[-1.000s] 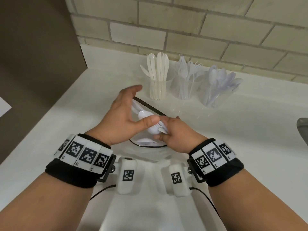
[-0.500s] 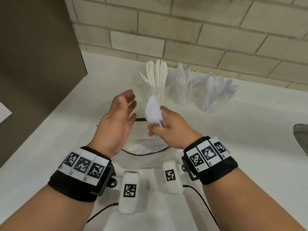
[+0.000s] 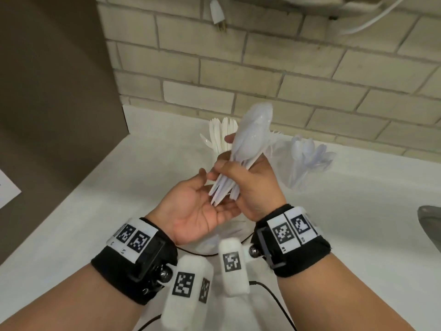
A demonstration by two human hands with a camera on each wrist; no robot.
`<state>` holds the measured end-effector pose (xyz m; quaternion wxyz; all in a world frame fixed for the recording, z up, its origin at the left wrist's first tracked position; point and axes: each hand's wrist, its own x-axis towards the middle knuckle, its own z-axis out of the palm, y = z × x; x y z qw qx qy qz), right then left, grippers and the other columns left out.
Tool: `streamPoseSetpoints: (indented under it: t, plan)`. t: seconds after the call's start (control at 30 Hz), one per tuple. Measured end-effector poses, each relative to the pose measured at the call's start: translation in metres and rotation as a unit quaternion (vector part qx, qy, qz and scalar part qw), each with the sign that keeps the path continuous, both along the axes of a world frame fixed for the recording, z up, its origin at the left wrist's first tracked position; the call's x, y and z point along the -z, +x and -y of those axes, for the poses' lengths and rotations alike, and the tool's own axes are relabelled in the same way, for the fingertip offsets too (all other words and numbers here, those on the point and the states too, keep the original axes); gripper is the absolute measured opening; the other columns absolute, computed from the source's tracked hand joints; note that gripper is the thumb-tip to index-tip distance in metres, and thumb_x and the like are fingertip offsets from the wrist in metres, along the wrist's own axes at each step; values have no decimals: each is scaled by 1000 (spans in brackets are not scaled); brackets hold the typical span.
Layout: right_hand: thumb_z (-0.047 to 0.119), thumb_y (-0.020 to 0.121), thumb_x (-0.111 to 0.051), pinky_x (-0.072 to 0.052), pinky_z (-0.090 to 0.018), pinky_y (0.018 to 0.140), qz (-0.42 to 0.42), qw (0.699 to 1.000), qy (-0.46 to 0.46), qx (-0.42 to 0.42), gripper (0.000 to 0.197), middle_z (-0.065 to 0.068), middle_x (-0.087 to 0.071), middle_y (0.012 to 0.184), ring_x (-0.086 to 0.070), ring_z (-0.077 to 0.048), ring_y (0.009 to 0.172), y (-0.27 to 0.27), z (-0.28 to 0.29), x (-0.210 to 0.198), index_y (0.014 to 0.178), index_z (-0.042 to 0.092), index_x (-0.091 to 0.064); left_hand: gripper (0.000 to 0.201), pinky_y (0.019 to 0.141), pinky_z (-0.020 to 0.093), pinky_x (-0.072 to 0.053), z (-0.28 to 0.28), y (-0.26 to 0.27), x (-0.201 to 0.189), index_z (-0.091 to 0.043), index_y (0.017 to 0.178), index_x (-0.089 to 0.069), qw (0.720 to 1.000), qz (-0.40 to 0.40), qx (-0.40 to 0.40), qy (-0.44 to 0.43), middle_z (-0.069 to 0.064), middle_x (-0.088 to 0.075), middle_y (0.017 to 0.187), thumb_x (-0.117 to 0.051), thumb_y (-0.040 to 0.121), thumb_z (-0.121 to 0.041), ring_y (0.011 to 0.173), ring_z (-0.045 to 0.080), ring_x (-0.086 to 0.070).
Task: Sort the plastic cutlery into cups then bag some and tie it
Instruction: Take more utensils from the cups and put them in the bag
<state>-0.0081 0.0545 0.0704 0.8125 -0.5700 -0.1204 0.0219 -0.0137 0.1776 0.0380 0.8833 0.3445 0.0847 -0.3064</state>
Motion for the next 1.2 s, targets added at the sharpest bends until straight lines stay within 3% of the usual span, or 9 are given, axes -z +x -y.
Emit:
streamPoseSetpoints:
  t: [0.1,0.23,0.37,0.5,0.63,0.77,0.9,1.0,1.2]
  plan:
    - [2,68,-69,-52,-54,92,13,997,-78,15,36,-7,-61,73,-65,-27,77,-3,-3,10,99,20,-63,51,108,51,-36,0,1,1,-10,109,-72,999,0,22,-29,17,-61,127,-30,99,-37,117,34,-56]
    - [9,74,-68,-54,-52,81,6,995,-88,43,21,-5,-64,69,-65,-28,74,2,-3,11,92,19,-64,62,111,48,-33,-4,5,9,-3,130,-56,998,-40,30,-35,22,-53,134,-25,101,-48,126,34,-49]
    - [0,79,-70,-57,-40,79,-4,991,-130,38,21,-3,-69,74,-69,-23,79,-3,-9,16,82,22,-68,56,91,45,-52,0,6,1,-11,132,-55,999,-10,4,-39,13,-61,130,-23,101,-46,113,28,-63]
    - [11,78,-63,-49,-35,63,3,991,-126,50,17,-13,-56,64,-59,-25,61,3,-2,9,80,-5,-57,64,100,43,-37,-12,6,-2,-9,115,-59,997,49,32,46,12,-58,110,-33,91,-63,109,30,-51]
    - [4,76,-58,-41,-29,49,8,992,-120,23,12,-6,-48,51,-43,-19,41,6,7,5,67,12,-61,84,112,48,-29,-23,12,-15,-5,136,-47,977,189,11,102,9,-54,115,-57,77,-64,104,25,-49]
    - [2,73,-52,-36,-22,43,-9,970,-231,-74,8,-3,-44,44,-37,-16,35,-1,-7,9,79,5,-58,58,55,32,-52,-4,7,-36,-5,115,-61,935,280,40,214,16,-67,100,-71,67,-36,69,25,-63]
    - [-12,78,-52,-40,-21,40,-24,969,-218,-118,19,-18,-52,46,-40,-15,32,2,-6,9,93,0,-54,41,42,29,-46,8,7,-42,-4,99,-67,927,269,20,261,22,-66,90,-74,65,-27,46,30,-53]
    - [-3,73,-56,-56,-34,56,-7,966,-227,-123,17,-34,-59,66,-56,-25,44,0,-3,11,90,2,-59,41,42,29,-45,8,11,-36,-10,99,-72,924,270,4,270,16,-73,99,-78,68,-36,59,47,-57]
    - [39,72,-79,-57,-36,83,2,923,-385,-10,28,5,-72,85,-69,-12,80,3,16,6,87,19,-67,24,64,37,-57,5,19,-34,-11,62,-71,962,194,-138,136,12,-73,78,-68,73,-32,68,24,-69]
